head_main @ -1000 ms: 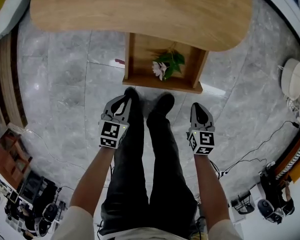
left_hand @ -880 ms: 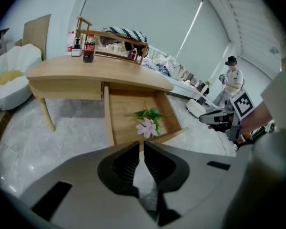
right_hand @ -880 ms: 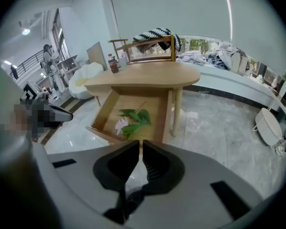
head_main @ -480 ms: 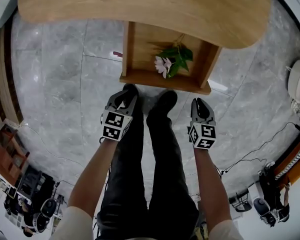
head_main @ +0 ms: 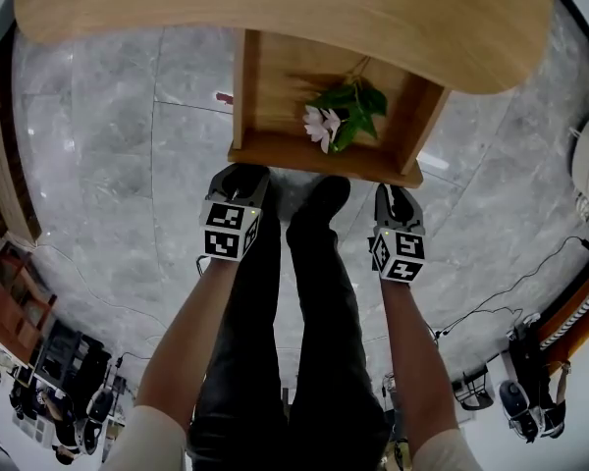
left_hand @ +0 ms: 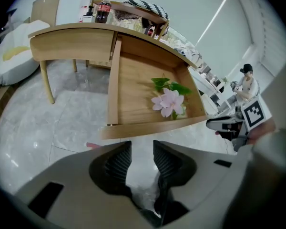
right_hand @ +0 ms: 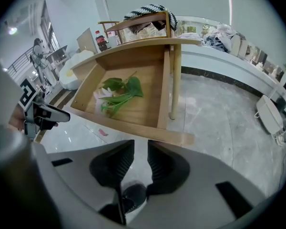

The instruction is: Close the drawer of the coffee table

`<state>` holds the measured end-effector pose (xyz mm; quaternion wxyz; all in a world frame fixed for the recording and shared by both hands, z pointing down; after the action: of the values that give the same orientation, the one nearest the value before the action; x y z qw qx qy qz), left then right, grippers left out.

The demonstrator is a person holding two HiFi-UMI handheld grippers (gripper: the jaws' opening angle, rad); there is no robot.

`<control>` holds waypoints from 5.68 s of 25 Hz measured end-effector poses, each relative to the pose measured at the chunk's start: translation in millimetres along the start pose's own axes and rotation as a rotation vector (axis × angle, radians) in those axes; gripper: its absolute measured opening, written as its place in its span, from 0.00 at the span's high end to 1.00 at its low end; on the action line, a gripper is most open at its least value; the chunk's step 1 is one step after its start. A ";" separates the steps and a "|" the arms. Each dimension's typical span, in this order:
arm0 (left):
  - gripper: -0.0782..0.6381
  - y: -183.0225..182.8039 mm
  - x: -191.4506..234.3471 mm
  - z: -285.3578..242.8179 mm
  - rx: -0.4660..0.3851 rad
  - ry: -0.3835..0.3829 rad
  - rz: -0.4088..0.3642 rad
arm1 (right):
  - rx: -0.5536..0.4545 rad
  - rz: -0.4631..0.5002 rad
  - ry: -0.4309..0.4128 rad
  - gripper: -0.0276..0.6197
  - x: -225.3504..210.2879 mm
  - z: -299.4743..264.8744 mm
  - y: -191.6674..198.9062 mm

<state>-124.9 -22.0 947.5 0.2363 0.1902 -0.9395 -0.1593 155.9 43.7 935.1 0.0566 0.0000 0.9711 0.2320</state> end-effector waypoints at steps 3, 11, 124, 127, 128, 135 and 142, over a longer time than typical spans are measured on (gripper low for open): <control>0.67 -3.8 1.8 -4.4 -0.034 -0.002 0.039 | -0.004 -0.033 0.010 0.77 -1.6 -7.8 2.0; 0.65 -6.0 3.8 -7.1 -0.105 -0.027 0.087 | -0.075 -0.182 0.073 0.73 -6.7 -16.6 1.1; 0.67 -228.5 26.8 -10.5 -0.488 -0.151 -0.311 | -0.482 0.020 0.132 0.72 -34.5 -31.0 -198.2; 0.67 -234.2 29.1 -13.4 -0.500 -0.146 -0.334 | -0.499 0.061 0.133 0.72 -36.4 -34.7 -203.0; 0.67 -236.2 29.8 -14.0 -0.504 -0.144 -0.342 | -0.504 0.076 0.134 0.72 -37.0 -35.7 -204.7; 0.67 -246.2 32.2 -19.1 -0.543 -0.128 -0.360 | -0.536 0.134 0.149 0.71 -40.4 -42.2 -213.2; 0.67 -257.8 36.3 -24.8 -0.549 -0.111 -0.407 | -0.561 0.200 0.167 0.70 -43.4 -50.9 -224.8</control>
<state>-69.3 -268.9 881.9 0.1908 0.2939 -0.8159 -0.4600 199.4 -181.0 883.7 -0.0486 0.0610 0.8656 0.4946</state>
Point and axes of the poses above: the fingertips, and each gripper's own axes: z backward along the fingers, x to its left, y out of its underside, the point moved 4 cm from there along z, backward along the fingers, and after that the axes turned 2 degrees about y, right-handed, at the moved point
